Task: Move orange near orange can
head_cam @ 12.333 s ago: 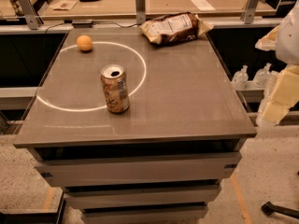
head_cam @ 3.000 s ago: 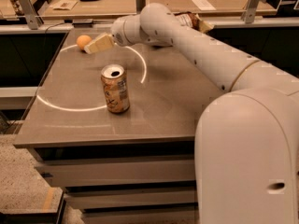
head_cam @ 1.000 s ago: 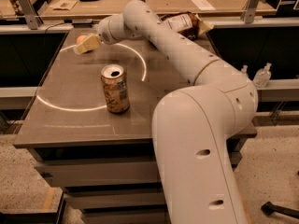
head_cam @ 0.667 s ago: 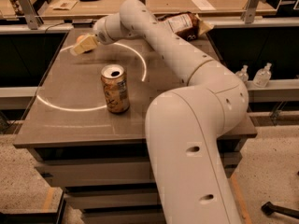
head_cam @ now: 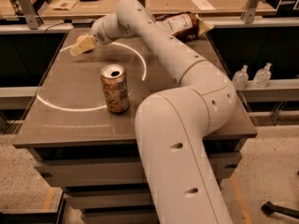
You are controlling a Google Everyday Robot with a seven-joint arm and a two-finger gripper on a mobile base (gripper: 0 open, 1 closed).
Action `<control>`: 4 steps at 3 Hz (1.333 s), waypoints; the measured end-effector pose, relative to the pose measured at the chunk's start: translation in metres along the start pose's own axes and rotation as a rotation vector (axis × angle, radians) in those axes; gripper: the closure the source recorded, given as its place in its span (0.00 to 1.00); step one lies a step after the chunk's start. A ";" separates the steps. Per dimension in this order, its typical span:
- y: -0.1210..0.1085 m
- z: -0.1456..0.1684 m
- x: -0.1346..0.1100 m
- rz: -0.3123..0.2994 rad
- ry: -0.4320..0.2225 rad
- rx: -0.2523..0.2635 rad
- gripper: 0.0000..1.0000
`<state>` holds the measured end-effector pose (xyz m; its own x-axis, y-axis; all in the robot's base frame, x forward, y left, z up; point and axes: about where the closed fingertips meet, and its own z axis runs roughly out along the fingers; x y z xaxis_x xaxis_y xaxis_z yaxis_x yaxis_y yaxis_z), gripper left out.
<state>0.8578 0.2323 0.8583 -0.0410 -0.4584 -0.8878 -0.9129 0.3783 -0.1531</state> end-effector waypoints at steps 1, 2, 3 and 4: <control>-0.005 0.002 0.004 0.002 0.014 -0.004 0.23; -0.009 -0.002 0.002 -0.024 0.013 -0.017 0.47; -0.015 -0.014 -0.010 -0.082 -0.014 -0.032 0.70; -0.016 -0.026 -0.033 -0.148 -0.063 -0.049 0.93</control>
Offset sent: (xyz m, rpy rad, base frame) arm 0.0230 -0.0176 0.0170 -0.0308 -0.0412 0.0480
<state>0.8629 0.2207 0.9008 0.1194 -0.4544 -0.8827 -0.9259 0.2699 -0.2642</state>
